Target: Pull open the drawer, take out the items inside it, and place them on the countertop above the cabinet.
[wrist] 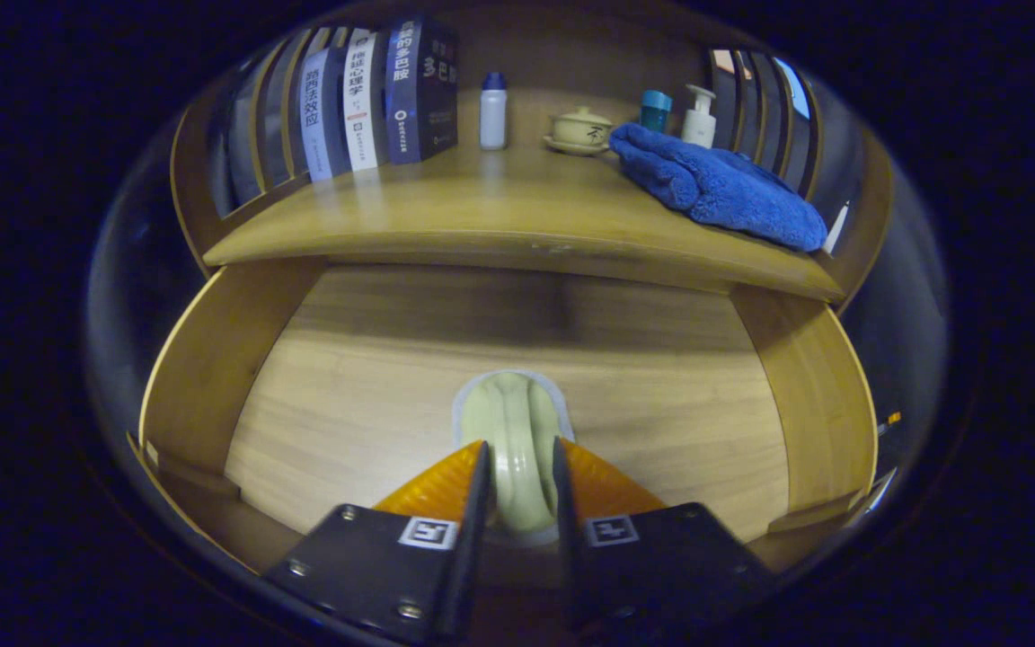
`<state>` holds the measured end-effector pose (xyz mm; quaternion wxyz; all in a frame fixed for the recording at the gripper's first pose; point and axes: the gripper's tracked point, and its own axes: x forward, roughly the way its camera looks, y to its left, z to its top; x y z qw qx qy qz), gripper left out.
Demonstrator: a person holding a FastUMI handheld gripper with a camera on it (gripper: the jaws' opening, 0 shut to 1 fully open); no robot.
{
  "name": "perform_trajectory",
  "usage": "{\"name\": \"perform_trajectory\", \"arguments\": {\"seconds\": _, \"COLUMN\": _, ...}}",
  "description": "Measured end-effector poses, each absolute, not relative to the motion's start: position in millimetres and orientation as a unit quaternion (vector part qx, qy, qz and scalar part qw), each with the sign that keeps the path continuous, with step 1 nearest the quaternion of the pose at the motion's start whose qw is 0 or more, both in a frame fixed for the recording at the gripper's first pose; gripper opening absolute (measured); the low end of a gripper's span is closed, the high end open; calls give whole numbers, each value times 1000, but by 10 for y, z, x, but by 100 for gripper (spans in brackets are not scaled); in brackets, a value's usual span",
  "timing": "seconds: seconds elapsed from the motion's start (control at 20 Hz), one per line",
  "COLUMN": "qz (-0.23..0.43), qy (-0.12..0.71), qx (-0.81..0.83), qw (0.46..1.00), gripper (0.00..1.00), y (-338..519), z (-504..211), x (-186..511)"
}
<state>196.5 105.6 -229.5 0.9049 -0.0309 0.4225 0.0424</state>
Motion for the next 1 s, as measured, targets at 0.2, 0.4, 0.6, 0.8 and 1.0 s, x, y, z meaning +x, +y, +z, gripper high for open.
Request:
{"name": "perform_trajectory", "arguments": {"seconds": 0.2, "qz": 26, "qy": 409, "qx": -49, "qw": 911, "gripper": 15, "y": 977, "z": -2232, "x": 1934}}
{"name": "perform_trajectory", "arguments": {"seconds": 0.4, "qz": 24, "qy": 373, "qx": -46, "qw": 926, "gripper": 15, "y": 966, "z": -1966, "x": 1889}}
{"name": "perform_trajectory", "arguments": {"seconds": 0.6, "qz": 13, "qy": 338, "qx": -47, "qw": 940, "gripper": 15, "y": 903, "z": -1656, "x": 1867}}
{"name": "perform_trajectory", "arguments": {"seconds": 0.8, "qz": 7, "qy": 301, "qx": -50, "qw": 952, "gripper": 15, "y": 873, "z": -1343, "x": 1920}}
{"name": "perform_trajectory", "arguments": {"seconds": 1.0, "qz": 17, "qy": 242, "qx": -37, "qw": 969, "gripper": 15, "y": 977, "z": -956, "x": 2149}}
